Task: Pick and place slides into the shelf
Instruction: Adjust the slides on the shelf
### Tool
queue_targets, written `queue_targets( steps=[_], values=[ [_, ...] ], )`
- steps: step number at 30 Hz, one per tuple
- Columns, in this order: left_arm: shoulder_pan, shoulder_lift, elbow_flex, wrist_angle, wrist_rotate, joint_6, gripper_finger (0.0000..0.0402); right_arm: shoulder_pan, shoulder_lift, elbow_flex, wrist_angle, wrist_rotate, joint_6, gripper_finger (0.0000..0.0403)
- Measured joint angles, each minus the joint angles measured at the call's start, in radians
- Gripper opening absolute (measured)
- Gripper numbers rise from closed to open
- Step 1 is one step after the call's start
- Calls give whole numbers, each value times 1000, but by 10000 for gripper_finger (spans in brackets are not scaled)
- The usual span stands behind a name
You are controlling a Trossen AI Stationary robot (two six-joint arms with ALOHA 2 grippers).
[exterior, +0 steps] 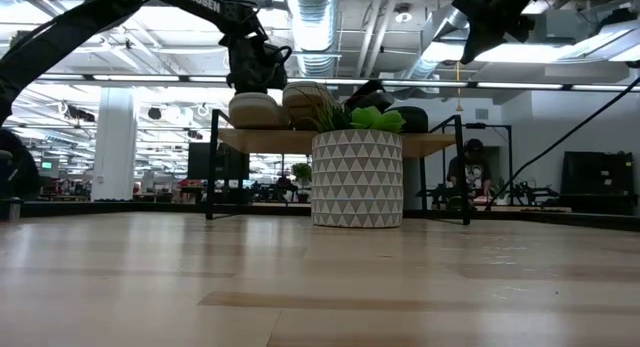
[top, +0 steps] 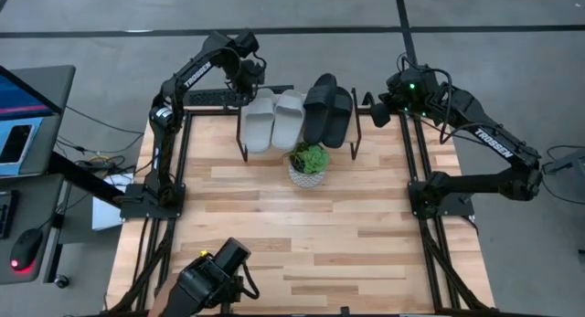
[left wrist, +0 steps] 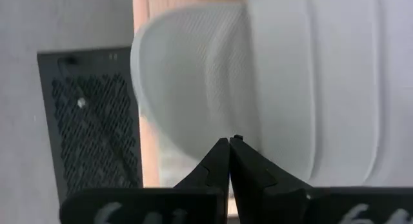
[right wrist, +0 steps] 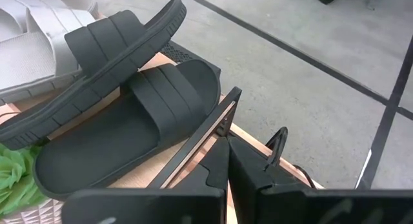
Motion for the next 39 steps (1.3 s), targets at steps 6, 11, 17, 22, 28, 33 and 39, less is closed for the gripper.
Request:
queue_targets(
  steps=[6,11,17,22,28,33,39],
  values=[
    [25,0,0,-7,-83,-15,0,0,0,0,-7,0,0,0],
    [50,0,0,-12,-86,-18,0,0,0,0,-7,-1,7,0],
    [61,-4,0,12,-88,-6,0,0,0,0,-7,-7,8,0],
    [62,-61,0,49,-126,7,0,0,0,0,-6,-4,4,0],
    [44,-191,0,56,-15,-2,0,-25,0,0,-6,0,-1,0],
    [-49,-271,0,30,61,-48,0,-50,0,0,-6,0,-25,0],
    [-206,-306,-26,11,-11,-77,0,-67,0,0,-7,0,-69,0]
  ],
)
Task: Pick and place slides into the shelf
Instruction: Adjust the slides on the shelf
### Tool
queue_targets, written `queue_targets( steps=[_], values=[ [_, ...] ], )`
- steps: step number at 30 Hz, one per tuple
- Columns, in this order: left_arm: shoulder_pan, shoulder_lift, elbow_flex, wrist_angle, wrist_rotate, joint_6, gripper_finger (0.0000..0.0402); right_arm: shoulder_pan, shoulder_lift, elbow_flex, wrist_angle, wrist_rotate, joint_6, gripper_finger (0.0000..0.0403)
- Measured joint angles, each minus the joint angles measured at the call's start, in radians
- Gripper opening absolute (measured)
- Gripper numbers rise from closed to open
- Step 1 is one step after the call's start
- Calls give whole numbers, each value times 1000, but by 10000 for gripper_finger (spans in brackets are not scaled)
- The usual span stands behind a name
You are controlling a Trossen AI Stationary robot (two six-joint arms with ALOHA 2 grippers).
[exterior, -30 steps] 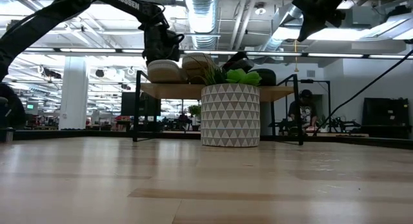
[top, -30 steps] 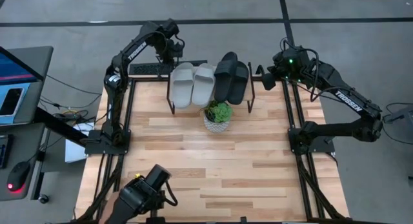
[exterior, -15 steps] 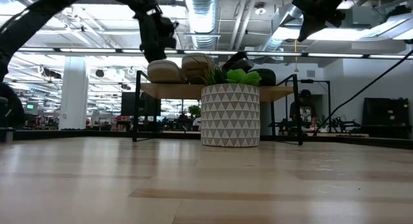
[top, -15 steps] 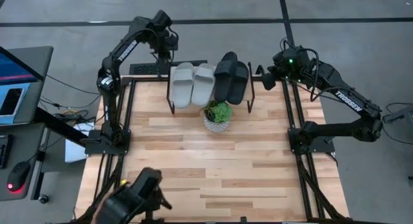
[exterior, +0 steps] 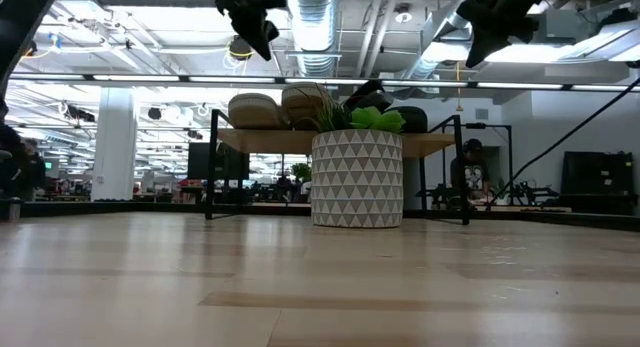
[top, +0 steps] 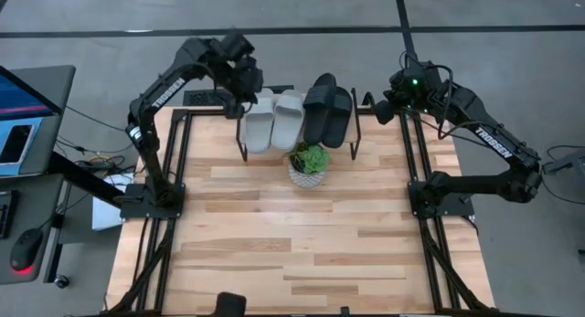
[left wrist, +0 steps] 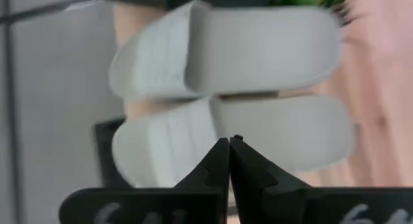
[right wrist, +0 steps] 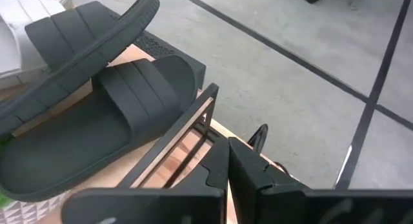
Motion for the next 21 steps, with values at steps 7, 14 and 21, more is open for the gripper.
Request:
queue_targets(
  steps=[7,14,21],
  values=[
    [-45,-107,-210,64,-74,-257,0,0,0,0,-11,0,-61,0],
    [-138,-419,-708,580,-213,-514,0,-25,-1,0,-11,-5,-121,0],
    [-285,-613,-1015,957,-554,-826,0,-81,-1,0,-11,-53,-190,0]
  ],
)
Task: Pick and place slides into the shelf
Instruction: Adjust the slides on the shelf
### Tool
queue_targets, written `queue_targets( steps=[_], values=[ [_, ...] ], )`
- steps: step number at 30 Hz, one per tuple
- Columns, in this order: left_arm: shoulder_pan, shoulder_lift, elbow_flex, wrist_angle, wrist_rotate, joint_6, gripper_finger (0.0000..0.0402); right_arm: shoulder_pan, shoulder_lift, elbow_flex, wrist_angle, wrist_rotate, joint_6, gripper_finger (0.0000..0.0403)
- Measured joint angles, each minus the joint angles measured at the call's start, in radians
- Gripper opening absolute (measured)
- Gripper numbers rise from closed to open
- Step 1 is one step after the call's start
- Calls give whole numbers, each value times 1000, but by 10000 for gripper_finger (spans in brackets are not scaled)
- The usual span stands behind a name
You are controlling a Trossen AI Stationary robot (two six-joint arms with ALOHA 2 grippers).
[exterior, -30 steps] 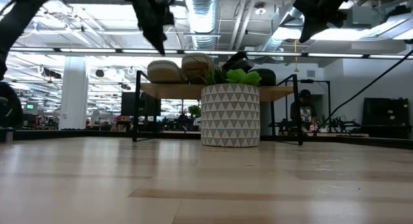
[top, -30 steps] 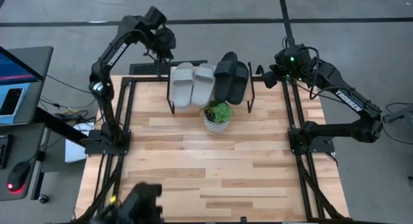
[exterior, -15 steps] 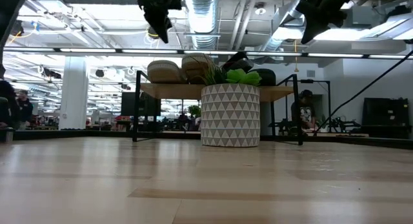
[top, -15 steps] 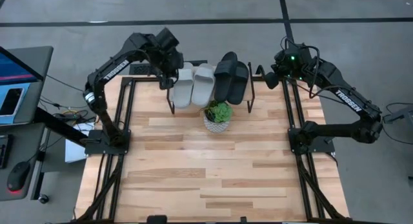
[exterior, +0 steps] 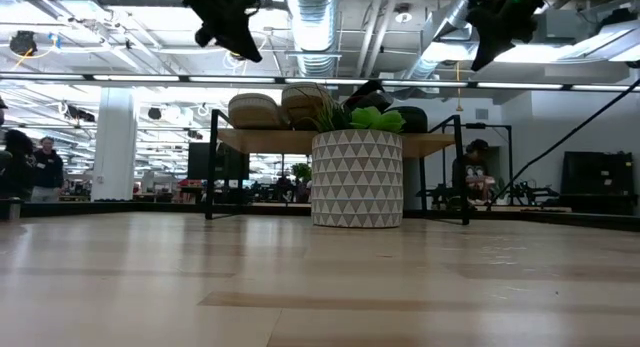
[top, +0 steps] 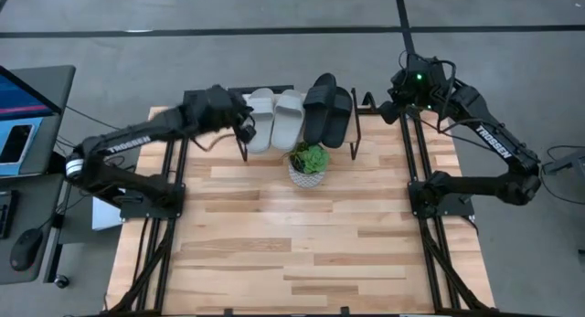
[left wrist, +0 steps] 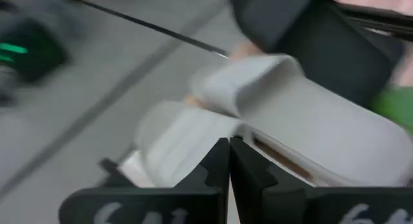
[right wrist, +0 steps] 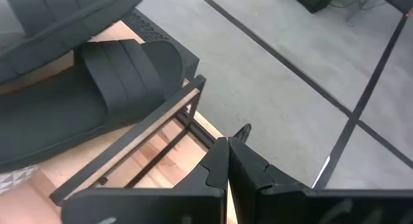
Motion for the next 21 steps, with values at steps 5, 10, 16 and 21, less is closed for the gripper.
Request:
queue_targets(
  steps=[5,10,16,21],
  values=[
    [-174,16,-119,168,-433,-67,0,-28,0,0,1,-1,-26,0],
    [-268,67,-146,203,-661,-354,0,-66,0,0,7,-1,-60,0],
    [-280,131,-110,203,-581,-522,0,-118,0,0,23,0,-102,0],
    [-250,170,-32,48,-435,-706,0,-152,0,0,23,0,-149,0]
  ],
)
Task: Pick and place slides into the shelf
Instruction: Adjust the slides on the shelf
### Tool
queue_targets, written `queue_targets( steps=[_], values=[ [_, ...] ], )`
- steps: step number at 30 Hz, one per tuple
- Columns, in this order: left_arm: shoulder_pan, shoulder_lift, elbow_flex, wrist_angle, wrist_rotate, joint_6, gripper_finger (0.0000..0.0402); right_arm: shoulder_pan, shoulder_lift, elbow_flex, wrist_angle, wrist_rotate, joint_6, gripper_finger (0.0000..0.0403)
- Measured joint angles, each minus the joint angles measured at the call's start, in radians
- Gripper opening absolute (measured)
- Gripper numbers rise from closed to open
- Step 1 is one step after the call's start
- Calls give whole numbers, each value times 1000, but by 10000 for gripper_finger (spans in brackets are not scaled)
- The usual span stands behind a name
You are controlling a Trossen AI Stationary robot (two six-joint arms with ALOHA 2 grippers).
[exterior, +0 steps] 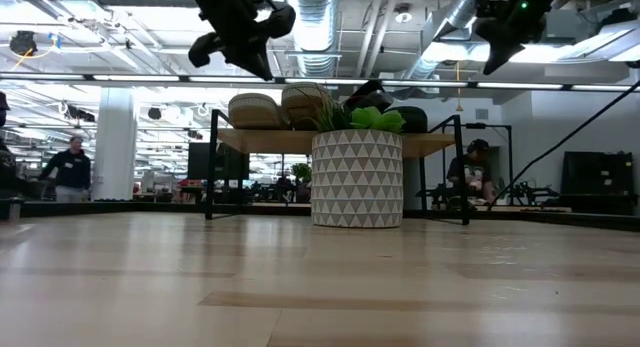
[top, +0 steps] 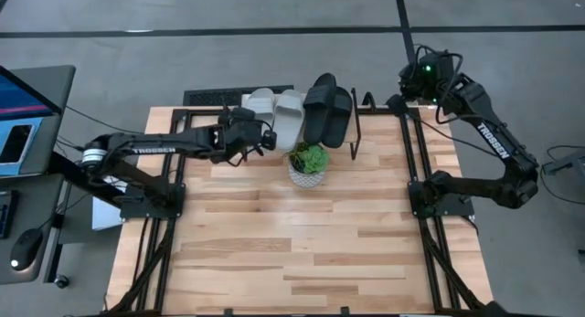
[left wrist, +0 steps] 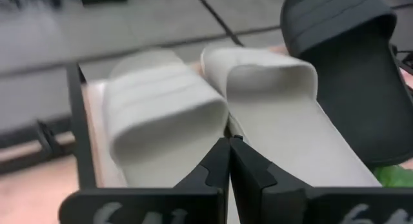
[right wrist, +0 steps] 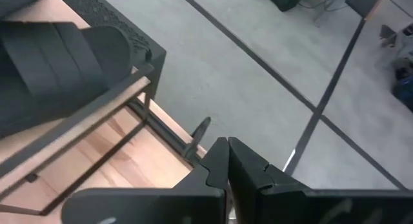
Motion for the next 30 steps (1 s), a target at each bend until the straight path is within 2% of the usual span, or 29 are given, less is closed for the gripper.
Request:
queue_targets(
  steps=[5,8,14,23,30],
  values=[
    [48,35,91,-145,78,-115,0,-30,0,0,2,0,-29,0],
    [87,47,128,-186,124,-131,0,-34,0,0,7,-23,-30,0],
    [142,47,136,-252,201,-167,0,-34,0,0,8,-30,-30,0],
    [164,113,136,-264,256,-174,0,-34,0,0,12,-29,-30,0],
    [189,128,147,-263,232,-144,0,-34,0,0,12,-26,-30,0]
  ],
)
